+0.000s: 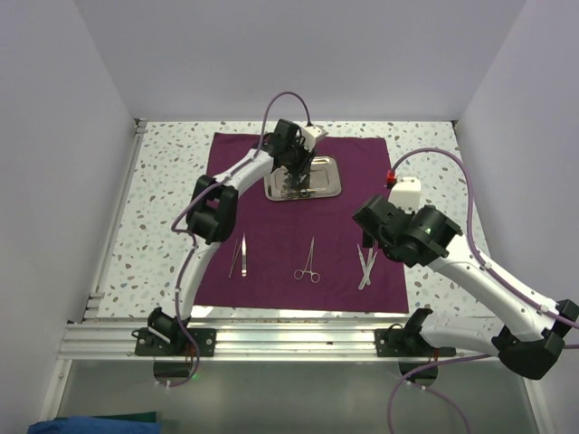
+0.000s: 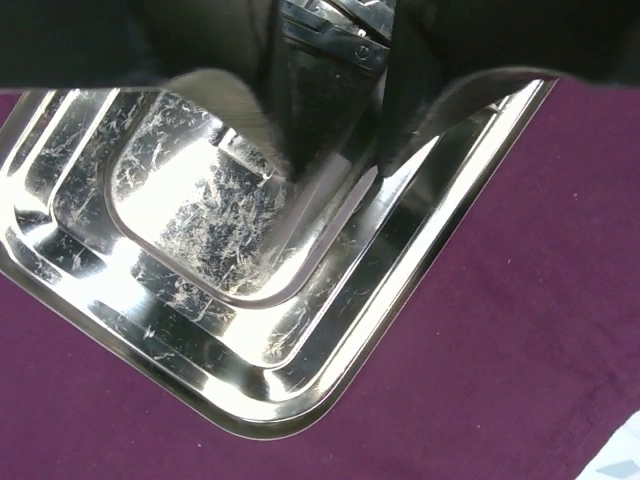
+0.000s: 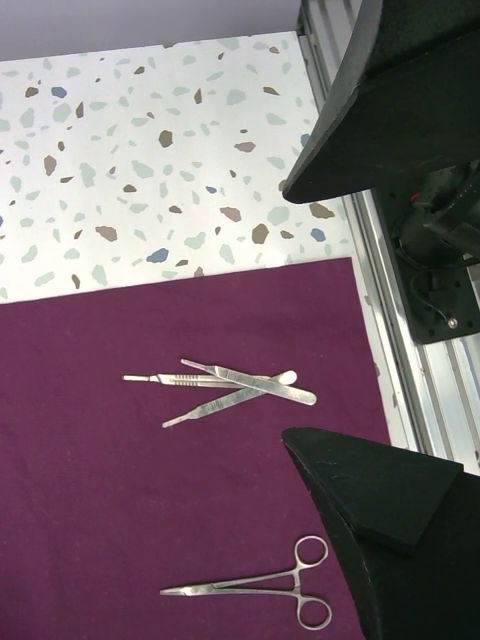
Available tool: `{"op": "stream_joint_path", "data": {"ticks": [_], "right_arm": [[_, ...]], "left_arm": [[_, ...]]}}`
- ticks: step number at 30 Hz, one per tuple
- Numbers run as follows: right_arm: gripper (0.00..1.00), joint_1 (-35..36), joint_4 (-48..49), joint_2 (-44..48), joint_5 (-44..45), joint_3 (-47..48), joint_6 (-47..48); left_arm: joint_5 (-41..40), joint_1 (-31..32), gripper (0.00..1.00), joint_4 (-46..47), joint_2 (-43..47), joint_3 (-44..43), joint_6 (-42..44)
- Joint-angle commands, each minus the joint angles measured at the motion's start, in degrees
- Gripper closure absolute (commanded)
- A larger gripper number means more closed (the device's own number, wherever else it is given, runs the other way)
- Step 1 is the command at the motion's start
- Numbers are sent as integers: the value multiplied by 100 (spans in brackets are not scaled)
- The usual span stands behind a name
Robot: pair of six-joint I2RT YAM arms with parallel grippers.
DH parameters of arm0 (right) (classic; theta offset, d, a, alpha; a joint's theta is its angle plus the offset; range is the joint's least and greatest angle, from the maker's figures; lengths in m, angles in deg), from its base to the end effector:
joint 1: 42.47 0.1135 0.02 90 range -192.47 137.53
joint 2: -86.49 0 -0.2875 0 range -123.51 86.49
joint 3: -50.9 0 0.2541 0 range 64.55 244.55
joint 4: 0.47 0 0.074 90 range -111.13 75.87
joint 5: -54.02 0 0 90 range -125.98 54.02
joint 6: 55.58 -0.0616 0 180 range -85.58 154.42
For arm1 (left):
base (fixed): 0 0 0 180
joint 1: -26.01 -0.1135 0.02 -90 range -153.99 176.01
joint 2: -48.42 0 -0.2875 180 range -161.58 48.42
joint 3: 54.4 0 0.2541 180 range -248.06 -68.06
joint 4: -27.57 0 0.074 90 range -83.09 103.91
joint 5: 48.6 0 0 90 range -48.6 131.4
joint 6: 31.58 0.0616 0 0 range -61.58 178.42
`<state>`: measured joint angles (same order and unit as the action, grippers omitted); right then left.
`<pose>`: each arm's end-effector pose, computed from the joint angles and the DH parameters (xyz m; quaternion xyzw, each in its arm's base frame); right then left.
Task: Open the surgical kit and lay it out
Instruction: Pick up the medical item from the container, then place the medical item in the surgical kit.
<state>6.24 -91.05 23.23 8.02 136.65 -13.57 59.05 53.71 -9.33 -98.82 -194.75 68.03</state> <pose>0.1440 0.0992 0.3577 0.0655 0.9107 -0.1128 0.3919 0.5313 -0.3000 0.1468 0.3478 0.8419 -0.2003 0.3608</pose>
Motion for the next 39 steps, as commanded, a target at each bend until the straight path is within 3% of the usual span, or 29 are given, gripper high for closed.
{"op": "stream_joint_path", "data": {"ticks": [1,4,5,9,14,22,26,29,36,39], "right_arm": [[2,-19,-332,-28,170,121,35],[2,-28,-218,7,108,77,70],[2,-28,-174,7,73,51,105],[2,-28,71,51,-15,-46,193],[2,-28,178,112,-59,-20,263],[2,-28,617,569,-199,-310,334],[2,-28,951,631,-366,-485,527],[2,-28,1328,640,-507,-608,703],[2,-46,2163,623,-552,-873,1265],[1,-81,2550,430,-621,-741,1651]], "left_arm": [[-324,25,65,-733,-270,180,85],[-262,33,98,-769,-174,242,-98],[-245,42,100,-752,-113,250,-212],[247,191,100,-463,133,434,-916],[-68,437,100,171,905,1024,-1935],[-1526,324,100,-127,2083,523,-2507],[-1983,262,100,-434,2759,672,-2586],[-2239,262,100,-777,3402,1329,-2622],[-2697,271,100,-901,5642,5095,-3077],[-2592,288,100,-927,6539,6187,-3411]]}}
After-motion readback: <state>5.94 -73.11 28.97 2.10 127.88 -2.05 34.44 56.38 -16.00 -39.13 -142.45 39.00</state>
